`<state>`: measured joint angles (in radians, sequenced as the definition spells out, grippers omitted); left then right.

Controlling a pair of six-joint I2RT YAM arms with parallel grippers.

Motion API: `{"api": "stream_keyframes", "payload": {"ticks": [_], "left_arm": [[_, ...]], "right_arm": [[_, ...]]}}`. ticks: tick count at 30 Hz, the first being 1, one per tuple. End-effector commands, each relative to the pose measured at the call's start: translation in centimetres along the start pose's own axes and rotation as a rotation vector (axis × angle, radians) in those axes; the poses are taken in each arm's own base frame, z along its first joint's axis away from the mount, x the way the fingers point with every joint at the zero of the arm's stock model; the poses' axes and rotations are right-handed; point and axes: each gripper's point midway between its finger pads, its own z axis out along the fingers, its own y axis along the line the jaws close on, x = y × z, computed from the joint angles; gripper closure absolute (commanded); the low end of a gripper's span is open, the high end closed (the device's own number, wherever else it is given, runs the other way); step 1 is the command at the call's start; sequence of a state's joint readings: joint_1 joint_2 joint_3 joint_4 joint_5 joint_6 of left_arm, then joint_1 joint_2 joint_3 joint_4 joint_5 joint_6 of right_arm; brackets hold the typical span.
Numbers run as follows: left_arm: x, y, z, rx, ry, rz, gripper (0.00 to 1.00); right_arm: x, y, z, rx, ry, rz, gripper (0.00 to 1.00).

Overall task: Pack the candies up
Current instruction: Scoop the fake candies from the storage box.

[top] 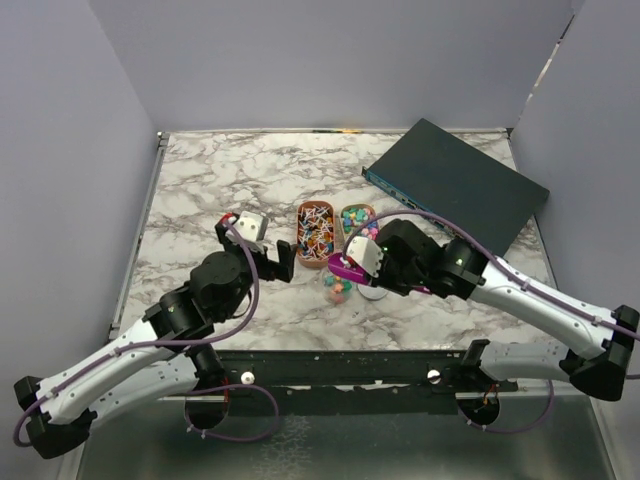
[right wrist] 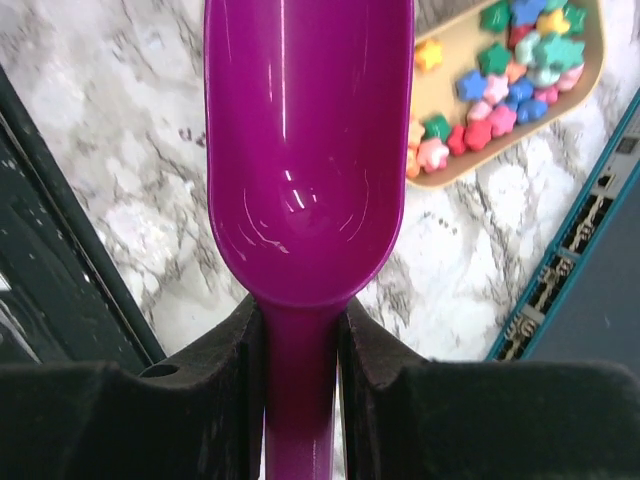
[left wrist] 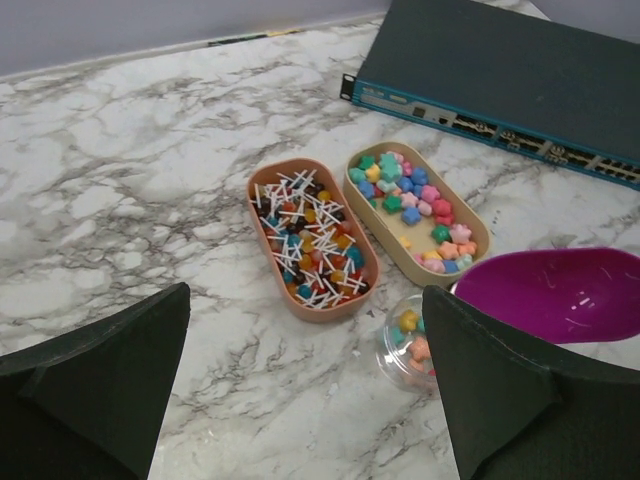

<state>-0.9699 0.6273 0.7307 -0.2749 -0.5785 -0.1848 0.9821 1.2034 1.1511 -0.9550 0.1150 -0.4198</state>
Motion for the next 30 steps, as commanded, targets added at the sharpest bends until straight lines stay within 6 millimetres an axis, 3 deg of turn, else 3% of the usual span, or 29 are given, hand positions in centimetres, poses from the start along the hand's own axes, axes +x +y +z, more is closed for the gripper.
{"api": "stream_keyframes", "payload": {"ticks": [1,6,14,25,30], "left_arm": [[1.0,-3.6,0.4,0.174,0.044,-0.018,0.01],[1.2,-6.5,0.0,0.322,0.081,-0.031,0.01],[1.5,-8.8,0.2,0.406,0.139,-0.075,0.01],[2.7,-9.2,0.9,0.385,0.194,-0.112,0.01],[3.0,-8.4,1.4,0.324,0.198,-0.126,0.01]], "right_arm": [[-3.5,0.5,-0.2,-0.009,-0.234,-0.007,0.99],[-3.2,1.8,-0.1,-0.048,-0.298,-0.04,0.99],[-3.8,1.9,-1.0,-0.031,-0.403,-0.069,0.99],[-4.4,1.9,-2.8,0.0,-0.513,-0.077,0.99],[-5.2,1.8,-5.0,0.039,-0.647,-0.084,0.99]]}}
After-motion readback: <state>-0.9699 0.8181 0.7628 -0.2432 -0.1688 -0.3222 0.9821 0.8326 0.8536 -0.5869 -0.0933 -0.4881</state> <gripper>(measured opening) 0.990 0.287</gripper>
